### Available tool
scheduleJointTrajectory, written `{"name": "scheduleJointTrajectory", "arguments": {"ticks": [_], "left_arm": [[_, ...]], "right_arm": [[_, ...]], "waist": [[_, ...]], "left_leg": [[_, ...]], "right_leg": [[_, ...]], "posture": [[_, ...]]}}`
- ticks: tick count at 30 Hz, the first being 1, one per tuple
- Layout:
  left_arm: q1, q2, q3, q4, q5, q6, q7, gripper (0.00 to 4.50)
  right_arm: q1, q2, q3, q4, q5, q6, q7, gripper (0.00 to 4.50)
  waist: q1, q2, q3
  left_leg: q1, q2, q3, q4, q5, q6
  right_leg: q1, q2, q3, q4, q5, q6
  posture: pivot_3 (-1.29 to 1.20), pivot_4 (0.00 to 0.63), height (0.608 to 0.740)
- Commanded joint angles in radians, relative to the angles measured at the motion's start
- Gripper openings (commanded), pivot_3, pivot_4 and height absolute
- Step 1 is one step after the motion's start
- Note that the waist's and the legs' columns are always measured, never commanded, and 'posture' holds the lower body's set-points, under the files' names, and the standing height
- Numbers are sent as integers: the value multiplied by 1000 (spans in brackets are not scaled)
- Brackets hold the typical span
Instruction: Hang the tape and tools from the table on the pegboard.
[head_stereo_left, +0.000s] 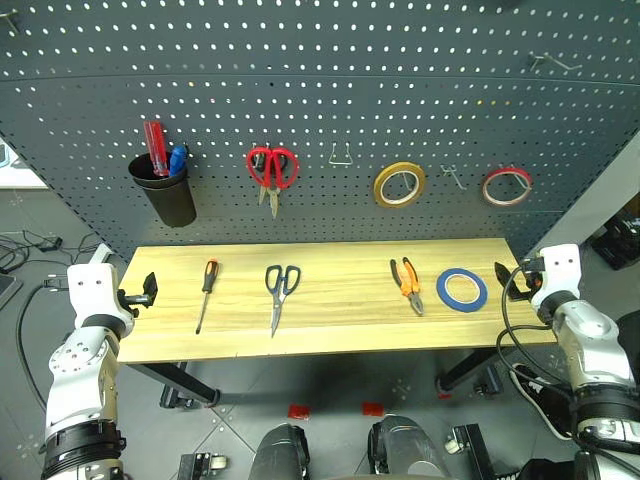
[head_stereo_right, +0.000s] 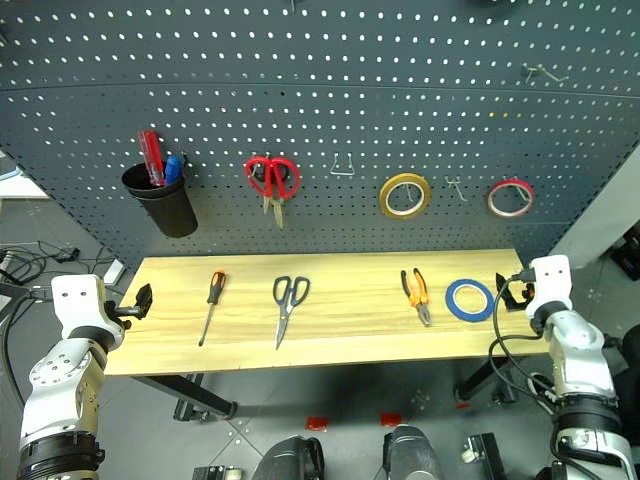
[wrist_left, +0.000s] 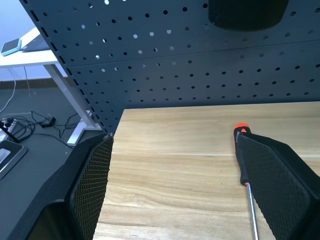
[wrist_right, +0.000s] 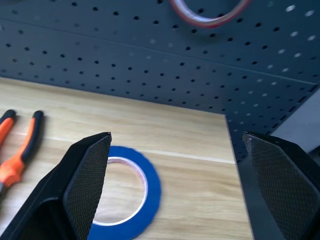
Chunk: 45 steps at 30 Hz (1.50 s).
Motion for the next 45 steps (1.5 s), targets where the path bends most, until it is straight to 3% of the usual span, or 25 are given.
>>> {"name": "scheduleJointTrajectory", "arguments": {"ticks": [1,20,26,31,36,45], "left_arm": [[-2,29,10,-21,20,-34,11,4156],[25,14,11,-90,1,13,22,4156],[-17,29,-113,-252,-12,46,-109,4156],[-115,38,-246,-288,1,89,-217,4156],[-212,40,-361,-307,-39,134,-378,4156],[-405,-28,-545,-210,-60,174,-611,4156]], "right_arm": [[-19,-16,-28,-6,19,-28,2,4500],[-9,-10,3,-26,8,-30,37,4500],[78,-13,129,-215,-18,32,137,4500],[80,-22,224,-348,-45,238,144,4500],[16,-67,275,-332,-69,351,193,4500],[-206,-117,360,-64,-127,384,285,4500]], "waist": [[-1,0,0],[2,0,1],[5,2,10],[6,6,44],[3,6,97],[-7,5,216]], "left_leg": [[0,0,0,0,0,0],[0,0,0,-1,0,0],[1,0,0,-2,0,0],[1,0,1,-2,0,0],[1,0,2,-1,0,0],[-1,0,5,-3,1,-1]], "right_leg": [[0,0,0,0,0,0],[0,0,0,0,0,0],[0,0,0,0,0,0],[0,0,2,-1,-1,2],[0,-1,3,-1,1,-3],[-4,-1,5,0,0,-2]], "posture": [[-130,114,740],[-117,128,740],[-141,166,740],[-188,244,740],[-212,323,740],[-260,451,740]]}}
